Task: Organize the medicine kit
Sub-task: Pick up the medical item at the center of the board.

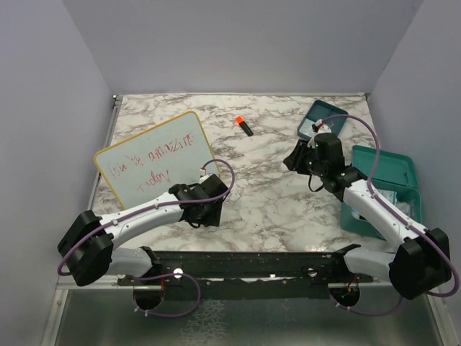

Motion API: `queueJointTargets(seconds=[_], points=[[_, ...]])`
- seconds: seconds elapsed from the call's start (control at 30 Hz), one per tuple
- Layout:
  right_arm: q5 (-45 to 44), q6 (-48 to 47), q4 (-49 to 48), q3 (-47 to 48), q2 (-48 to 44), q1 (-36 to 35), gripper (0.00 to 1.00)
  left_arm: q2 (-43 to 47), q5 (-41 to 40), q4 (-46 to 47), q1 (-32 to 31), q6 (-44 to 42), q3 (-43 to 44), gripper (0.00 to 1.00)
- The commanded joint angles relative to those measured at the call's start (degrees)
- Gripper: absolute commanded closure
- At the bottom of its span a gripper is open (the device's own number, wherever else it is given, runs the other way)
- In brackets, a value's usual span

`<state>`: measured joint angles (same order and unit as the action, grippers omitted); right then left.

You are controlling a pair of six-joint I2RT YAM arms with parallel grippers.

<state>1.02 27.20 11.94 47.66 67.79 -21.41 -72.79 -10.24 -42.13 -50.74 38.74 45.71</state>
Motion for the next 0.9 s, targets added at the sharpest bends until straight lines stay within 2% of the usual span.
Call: queueJointTargets(seconds=[0.0,0.23,0.7,0.87], points=[[-1.45,1.51,-2.20,-2.42,-0.84,0.05,0.58,-0.38,-1.03,1.05,0.01,1.53,-1.57,0.40],[-3.39,1.28,-0.98,-1.02,0.78,0.05,0.58,-0.44,-1.71,7.55,0.35,0.08,-4.65,0.48],[-4.55,2.53,-2.31,-2.66,-0.21,0.05,0.59,-8.76,-4.94,8.55,0.56,-0.57,-3.33,0.53],[-2.76,2.82,-1.55,-3.24,-0.64,0.05,0.59,-10.14,-3.99,9.57,0.56,-1.49,-2.27,0.58]])
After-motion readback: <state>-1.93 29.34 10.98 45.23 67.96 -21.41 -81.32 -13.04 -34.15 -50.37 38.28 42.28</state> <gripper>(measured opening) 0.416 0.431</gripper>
